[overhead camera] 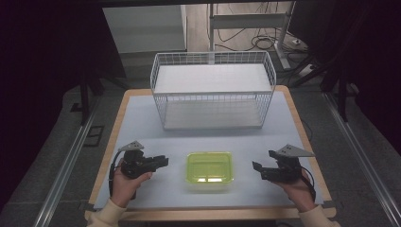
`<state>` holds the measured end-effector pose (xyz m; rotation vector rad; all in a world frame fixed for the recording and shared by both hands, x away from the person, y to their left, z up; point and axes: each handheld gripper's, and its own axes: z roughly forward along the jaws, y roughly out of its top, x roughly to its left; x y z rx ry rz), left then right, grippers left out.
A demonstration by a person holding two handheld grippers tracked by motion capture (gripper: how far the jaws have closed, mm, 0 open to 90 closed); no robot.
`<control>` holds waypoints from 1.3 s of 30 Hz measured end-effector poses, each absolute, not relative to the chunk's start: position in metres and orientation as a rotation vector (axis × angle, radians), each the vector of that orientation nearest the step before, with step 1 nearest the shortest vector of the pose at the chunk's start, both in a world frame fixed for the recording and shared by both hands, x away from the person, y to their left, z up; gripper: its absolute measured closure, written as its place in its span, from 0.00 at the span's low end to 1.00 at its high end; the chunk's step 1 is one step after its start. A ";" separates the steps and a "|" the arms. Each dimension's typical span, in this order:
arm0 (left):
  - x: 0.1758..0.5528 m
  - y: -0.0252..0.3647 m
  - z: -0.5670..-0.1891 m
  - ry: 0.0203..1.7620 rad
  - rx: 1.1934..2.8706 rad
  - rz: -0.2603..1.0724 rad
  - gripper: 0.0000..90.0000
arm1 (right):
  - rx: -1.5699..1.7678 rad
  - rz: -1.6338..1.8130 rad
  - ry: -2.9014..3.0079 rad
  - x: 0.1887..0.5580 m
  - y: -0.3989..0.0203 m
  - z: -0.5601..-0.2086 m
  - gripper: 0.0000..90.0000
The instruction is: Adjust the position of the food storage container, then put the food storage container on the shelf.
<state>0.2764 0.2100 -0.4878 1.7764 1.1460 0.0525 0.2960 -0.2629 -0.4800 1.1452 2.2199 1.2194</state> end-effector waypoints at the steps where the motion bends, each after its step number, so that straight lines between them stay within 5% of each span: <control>1: 0.276 0.210 -0.488 1.146 1.776 0.052 0.59 | 1.145 1.219 2.220 0.296 -0.263 -0.480 0.22; 3: 0.274 0.213 -0.482 1.175 1.723 0.036 0.49 | 1.143 1.243 2.224 0.296 -0.262 -0.480 0.22; 13: 0.275 0.215 -0.484 1.199 1.688 -0.023 0.39 | 1.132 1.291 2.262 0.298 -0.258 -0.480 0.21; 39: 0.285 0.191 -0.505 1.190 1.707 -0.193 0.39 | 1.266 1.416 2.408 0.313 -0.235 -0.488 0.32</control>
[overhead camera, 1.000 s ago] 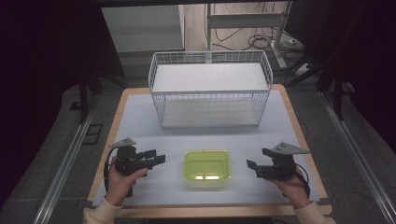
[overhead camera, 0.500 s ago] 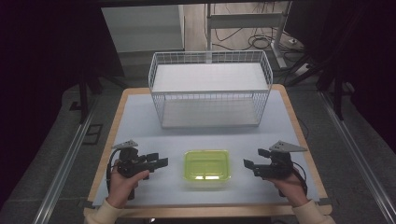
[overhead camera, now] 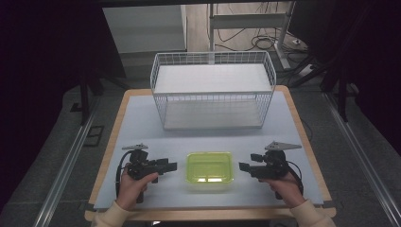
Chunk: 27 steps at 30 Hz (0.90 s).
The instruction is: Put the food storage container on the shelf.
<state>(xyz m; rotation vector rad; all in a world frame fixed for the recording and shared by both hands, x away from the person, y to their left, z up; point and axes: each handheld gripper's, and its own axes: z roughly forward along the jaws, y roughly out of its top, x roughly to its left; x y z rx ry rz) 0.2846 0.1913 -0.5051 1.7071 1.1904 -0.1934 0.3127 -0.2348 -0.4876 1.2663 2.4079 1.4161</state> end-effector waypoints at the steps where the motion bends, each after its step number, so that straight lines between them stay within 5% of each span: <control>1: 0.285 0.191 -0.505 1.190 1.707 -0.193 0.40 | 1.276 1.424 2.417 0.314 -0.234 -0.489 0.32; 19: 0.302 0.160 -0.520 1.170 1.757 -0.303 0.46 | 1.403 1.511 2.532 0.327 -0.211 -0.507 0.50; 27: 0.304 0.154 -0.532 1.166 1.753 -0.392 0.69 | 1.468 1.490 2.618 0.327 -0.200 -0.514 0.71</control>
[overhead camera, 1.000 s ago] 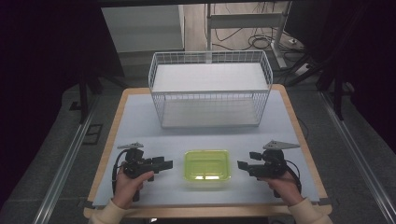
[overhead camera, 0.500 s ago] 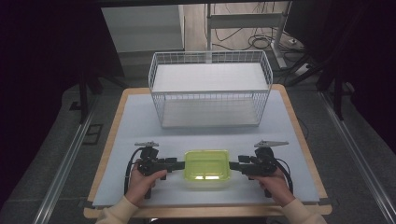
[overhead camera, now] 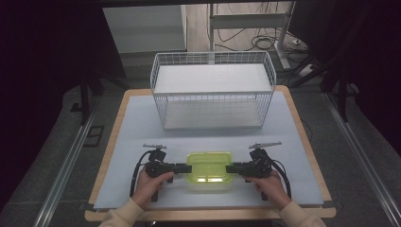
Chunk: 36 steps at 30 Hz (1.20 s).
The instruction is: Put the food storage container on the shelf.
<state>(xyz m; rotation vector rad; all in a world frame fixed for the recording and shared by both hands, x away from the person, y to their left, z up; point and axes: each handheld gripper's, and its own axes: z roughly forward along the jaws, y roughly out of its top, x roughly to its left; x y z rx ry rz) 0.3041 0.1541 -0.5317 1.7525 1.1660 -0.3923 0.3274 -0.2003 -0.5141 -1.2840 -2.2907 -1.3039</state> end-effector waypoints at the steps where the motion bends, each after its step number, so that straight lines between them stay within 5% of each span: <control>1: 0.304 0.154 -0.532 1.166 1.753 -0.392 0.74 | -1.289 -1.301 -2.290 0.327 -0.200 -0.514 0.73; 11: 0.290 0.156 -0.521 1.118 1.701 -0.356 0.91 | -1.362 -1.409 -2.139 0.318 -0.212 -0.507 0.90; 36: 0.287 0.149 -0.494 1.031 1.714 -0.309 0.91 | -1.304 -1.570 -2.218 0.302 -0.221 -0.480 0.90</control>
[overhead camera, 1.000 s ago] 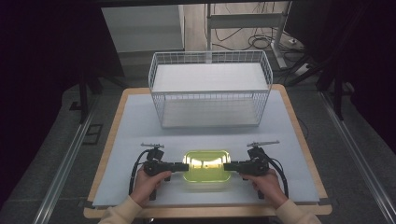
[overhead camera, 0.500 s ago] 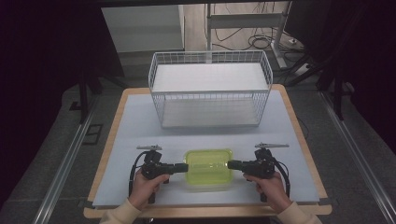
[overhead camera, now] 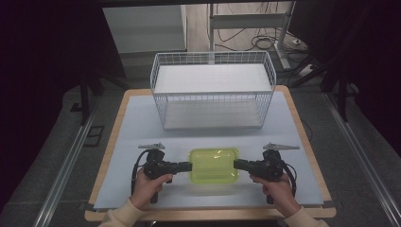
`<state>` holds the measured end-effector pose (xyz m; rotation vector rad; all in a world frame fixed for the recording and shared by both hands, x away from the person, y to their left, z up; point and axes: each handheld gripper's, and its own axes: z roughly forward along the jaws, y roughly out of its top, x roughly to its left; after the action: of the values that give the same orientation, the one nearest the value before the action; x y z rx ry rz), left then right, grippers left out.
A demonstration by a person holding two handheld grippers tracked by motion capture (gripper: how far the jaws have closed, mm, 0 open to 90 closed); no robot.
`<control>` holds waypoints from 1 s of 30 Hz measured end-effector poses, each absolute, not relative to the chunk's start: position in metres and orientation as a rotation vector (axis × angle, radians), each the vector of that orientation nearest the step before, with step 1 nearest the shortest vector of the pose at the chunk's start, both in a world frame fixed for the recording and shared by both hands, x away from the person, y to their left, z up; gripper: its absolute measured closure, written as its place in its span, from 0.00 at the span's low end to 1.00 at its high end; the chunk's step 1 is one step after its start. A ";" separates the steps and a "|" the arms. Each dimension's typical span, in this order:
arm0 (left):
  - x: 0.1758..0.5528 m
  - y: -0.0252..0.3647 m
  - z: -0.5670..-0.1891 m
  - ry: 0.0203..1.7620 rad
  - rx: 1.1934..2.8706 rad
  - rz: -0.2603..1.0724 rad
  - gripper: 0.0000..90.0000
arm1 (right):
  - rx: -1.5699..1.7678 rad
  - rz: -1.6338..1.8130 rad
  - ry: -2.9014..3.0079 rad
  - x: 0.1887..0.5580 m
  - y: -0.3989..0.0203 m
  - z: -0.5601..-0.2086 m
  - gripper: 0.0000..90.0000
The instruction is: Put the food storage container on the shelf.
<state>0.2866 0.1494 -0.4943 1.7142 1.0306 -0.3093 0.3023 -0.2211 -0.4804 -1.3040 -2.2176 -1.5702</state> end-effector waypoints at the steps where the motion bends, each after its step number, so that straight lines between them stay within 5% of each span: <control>1: 0.288 0.149 -0.494 1.023 1.715 -0.308 0.92 | -1.304 -1.574 -2.219 0.302 -0.222 -0.479 0.90; 30: 0.294 0.164 -0.454 0.995 1.709 -0.213 0.91 | -1.254 -1.656 -2.234 0.316 -0.207 -0.443 0.90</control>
<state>0.2935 0.1639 -0.4538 1.7088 0.9953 -0.2134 0.3159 -0.2067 -0.4434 -1.2539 -2.2341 -1.6563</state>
